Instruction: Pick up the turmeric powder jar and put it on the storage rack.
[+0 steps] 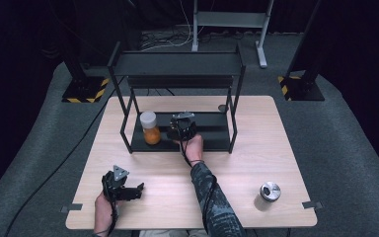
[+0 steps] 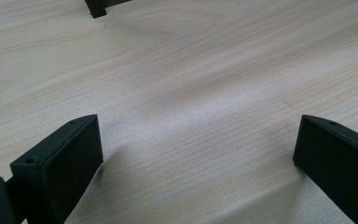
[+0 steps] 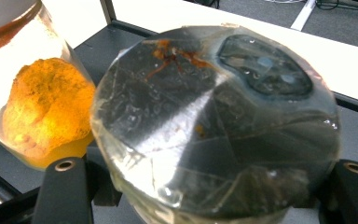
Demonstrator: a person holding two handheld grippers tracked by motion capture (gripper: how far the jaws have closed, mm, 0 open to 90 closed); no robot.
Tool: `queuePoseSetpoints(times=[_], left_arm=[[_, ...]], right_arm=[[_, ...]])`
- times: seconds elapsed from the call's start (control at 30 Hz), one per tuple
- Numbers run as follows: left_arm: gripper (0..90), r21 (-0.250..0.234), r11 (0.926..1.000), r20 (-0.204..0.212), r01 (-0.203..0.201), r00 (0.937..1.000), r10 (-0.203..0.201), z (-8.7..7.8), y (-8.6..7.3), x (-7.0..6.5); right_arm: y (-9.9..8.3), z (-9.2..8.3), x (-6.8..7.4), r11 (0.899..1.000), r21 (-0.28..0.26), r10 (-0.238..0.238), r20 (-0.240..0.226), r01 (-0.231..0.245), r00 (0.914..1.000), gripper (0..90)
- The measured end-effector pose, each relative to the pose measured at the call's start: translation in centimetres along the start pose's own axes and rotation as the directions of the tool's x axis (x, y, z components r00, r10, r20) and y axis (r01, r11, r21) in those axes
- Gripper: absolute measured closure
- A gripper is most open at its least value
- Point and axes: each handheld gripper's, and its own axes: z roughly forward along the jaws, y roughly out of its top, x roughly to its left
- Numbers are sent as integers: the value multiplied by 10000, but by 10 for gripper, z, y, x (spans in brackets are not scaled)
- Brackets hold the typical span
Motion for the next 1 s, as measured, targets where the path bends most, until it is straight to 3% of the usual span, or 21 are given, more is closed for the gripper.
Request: queuePoseSetpoints(times=[0.57, 0.77, 1.0], left_arm=[[10, 8, 10000, 25, 7, 10000, -7, 0, 0, 0], [10, 1, 10000, 13, -3, 10000, 3, 0, 0, 0], [10, -3, 10000, 4, -10, 10000, 10, 0, 0, 0]], right_arm=[[6, 0, -1, 9998, 223, 15, -50, -14, 10000, 294], [13, -1, -8, 9973, 687, 265, -325, -242, 9991, 199], [23, -8, -14, 9919, 1256, 252, -655, -168, 9975, 72]])
